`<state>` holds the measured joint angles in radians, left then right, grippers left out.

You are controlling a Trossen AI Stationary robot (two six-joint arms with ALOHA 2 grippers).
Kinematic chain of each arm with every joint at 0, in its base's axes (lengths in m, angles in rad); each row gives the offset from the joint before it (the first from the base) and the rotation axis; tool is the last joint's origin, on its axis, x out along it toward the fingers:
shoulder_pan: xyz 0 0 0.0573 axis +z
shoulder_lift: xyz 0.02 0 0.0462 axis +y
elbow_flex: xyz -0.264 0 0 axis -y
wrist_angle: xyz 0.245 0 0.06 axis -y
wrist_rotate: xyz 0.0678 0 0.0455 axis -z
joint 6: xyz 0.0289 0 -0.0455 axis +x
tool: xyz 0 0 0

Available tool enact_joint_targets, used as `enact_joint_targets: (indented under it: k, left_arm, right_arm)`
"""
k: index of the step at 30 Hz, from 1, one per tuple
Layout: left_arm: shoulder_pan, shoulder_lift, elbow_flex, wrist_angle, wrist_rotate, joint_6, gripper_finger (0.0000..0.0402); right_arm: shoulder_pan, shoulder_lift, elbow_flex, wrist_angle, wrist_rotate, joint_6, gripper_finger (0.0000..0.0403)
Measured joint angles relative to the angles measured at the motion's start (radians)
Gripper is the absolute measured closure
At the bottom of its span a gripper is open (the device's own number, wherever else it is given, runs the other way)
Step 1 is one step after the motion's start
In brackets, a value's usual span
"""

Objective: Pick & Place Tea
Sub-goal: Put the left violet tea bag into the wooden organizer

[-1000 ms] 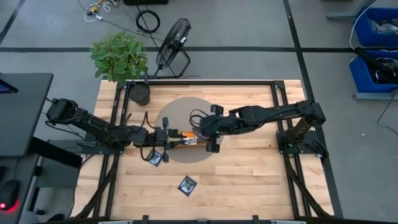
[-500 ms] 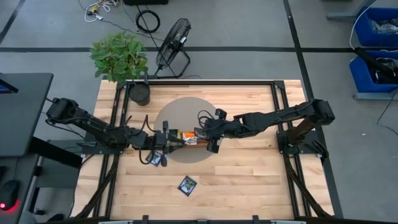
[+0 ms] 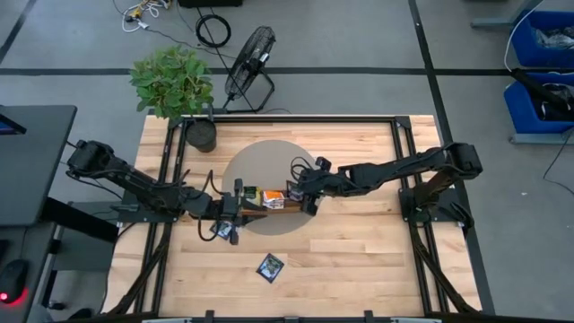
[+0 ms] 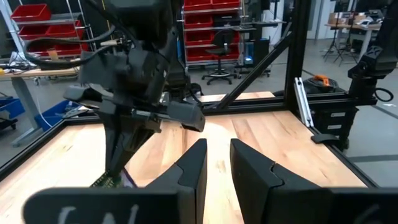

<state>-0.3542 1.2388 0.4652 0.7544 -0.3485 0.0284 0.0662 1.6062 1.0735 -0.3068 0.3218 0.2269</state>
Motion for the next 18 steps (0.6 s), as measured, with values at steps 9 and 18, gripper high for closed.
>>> enact_joint_targets:
  k: [9,18]
  left_arm:
    - [0.000,0.000,0.000,0.001,0.000,0.000,0.0328]
    - [0.000,0.000,0.000,0.001,0.000,0.000,0.0328]
  right_arm:
    - [0.000,0.006,-0.014,0.050,-0.001,-0.005,0.0403]
    - [0.003,0.006,-0.015,0.045,-0.001,-0.018,0.0402]
